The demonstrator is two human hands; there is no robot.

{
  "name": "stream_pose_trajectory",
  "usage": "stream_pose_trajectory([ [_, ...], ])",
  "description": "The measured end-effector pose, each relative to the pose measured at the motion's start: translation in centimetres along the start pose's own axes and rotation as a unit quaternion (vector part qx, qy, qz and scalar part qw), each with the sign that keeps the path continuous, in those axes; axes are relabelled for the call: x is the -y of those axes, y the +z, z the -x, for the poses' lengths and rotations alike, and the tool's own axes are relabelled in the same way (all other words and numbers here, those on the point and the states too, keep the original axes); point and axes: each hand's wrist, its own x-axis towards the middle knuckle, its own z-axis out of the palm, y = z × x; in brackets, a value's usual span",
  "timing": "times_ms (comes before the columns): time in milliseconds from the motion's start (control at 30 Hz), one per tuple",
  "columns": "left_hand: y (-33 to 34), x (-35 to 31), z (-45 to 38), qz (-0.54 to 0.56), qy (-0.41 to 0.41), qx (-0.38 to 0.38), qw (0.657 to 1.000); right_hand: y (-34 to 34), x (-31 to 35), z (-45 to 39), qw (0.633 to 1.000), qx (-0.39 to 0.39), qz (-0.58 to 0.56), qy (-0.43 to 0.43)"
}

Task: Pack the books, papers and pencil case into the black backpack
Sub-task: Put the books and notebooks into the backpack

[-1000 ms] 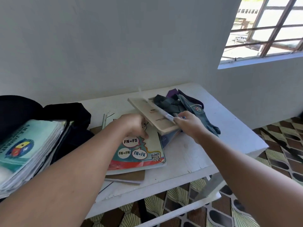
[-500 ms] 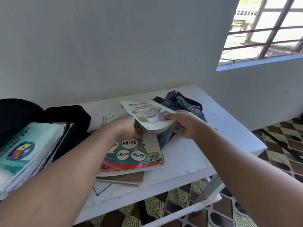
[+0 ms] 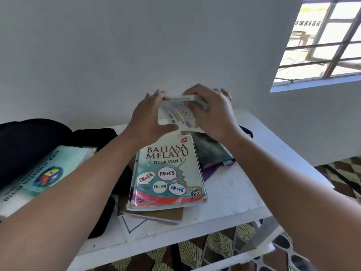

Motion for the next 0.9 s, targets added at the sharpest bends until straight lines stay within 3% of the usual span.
stream_pose_trajectory([
  [67,-0.4,-0.3,-0.1,0.030,0.003,-0.086,0.996,0.2,0.4,-0.1,0.998,0.010,-0.001,-0.056],
  [133,-1.5,0.1,0.4,0.024,-0.022,-0.104,0.994,0.6,0.3,-0.2,0.998,0.013,-0.016,-0.056],
  [233,-2.9,0.5,2.1,0.009,-0.064,-0.048,0.997,1.1,-0.4,0.2,0.993,-0.025,-0.090,0.067],
  [300,-3.4,0.8,3.0,0.071,-0.140,-0.055,0.986,1.6,-0.4,0.8,0.969,-0.007,-0.149,0.196],
  [333,-3.6,0.7,3.3,0.146,-0.196,-0.066,0.967,2.1,-0.5,1.2,0.946,0.035,-0.188,0.262],
  [433,-3.8,0.7,4.6,0.391,-0.355,-0.065,0.847,4.3,-0.9,2.9,0.840,0.182,-0.323,0.396],
  [500,-2.9,1.2,6.1,0.384,-0.394,-0.013,0.835,6.0,-1.4,4.0,0.807,0.192,-0.366,0.423],
  [600,-0.5,2.3,8.8,0.265,-0.405,0.061,0.873,7.6,-2.0,5.9,0.852,0.236,-0.220,0.412],
  [700,1.6,3.4,10.3,0.069,-0.360,0.119,0.923,8.5,-2.4,7.5,0.887,0.313,-0.078,0.330],
  [900,3.9,5.3,9.9,-0.052,-0.351,0.214,0.910,7.7,-2.9,7.5,0.889,0.352,0.160,0.246],
])
